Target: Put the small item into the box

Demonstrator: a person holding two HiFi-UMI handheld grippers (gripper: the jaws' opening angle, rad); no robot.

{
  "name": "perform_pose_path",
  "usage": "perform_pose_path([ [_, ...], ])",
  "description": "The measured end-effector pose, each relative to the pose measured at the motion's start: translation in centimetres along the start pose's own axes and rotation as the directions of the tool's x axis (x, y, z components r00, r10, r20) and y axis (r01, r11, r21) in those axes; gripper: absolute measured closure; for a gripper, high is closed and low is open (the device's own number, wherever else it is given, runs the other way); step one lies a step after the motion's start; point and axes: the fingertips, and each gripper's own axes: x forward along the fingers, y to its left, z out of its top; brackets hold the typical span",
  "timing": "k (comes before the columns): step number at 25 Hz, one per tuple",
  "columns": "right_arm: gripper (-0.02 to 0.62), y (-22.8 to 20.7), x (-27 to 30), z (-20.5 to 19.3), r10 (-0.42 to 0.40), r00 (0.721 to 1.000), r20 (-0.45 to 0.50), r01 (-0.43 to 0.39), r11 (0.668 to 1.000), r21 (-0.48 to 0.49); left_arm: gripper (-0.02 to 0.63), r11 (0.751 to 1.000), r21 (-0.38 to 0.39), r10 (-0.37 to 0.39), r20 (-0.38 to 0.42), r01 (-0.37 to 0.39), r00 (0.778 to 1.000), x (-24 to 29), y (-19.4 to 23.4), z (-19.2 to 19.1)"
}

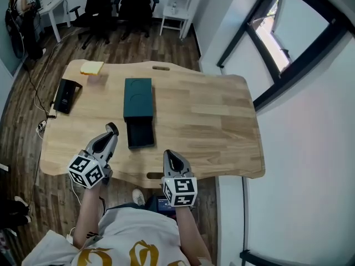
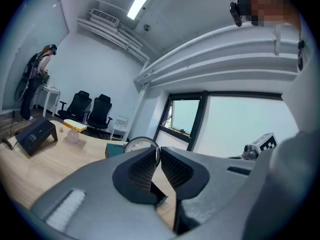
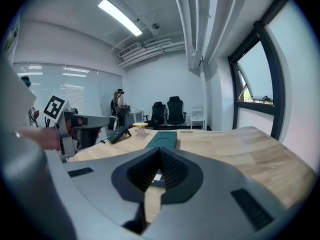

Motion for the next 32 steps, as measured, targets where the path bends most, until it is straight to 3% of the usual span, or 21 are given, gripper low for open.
perform_pose_path([
  [19,0.591,-2.2,5.9,3.3,0.045,0.997,0.066,-0.046,0.999,0.010,0.574,0.998,0.068,0.003,-0.042,-0.001,0.999,4.7,2.0,1.4],
  [32,0.591,-3.5,7.1,1.2,0.045,0.999,0.010,-0.045,0.998,0.038,0.574,0.999,0.052,-0.002,-0.105,0.007,0.994,6.9,2.6,-0.8],
])
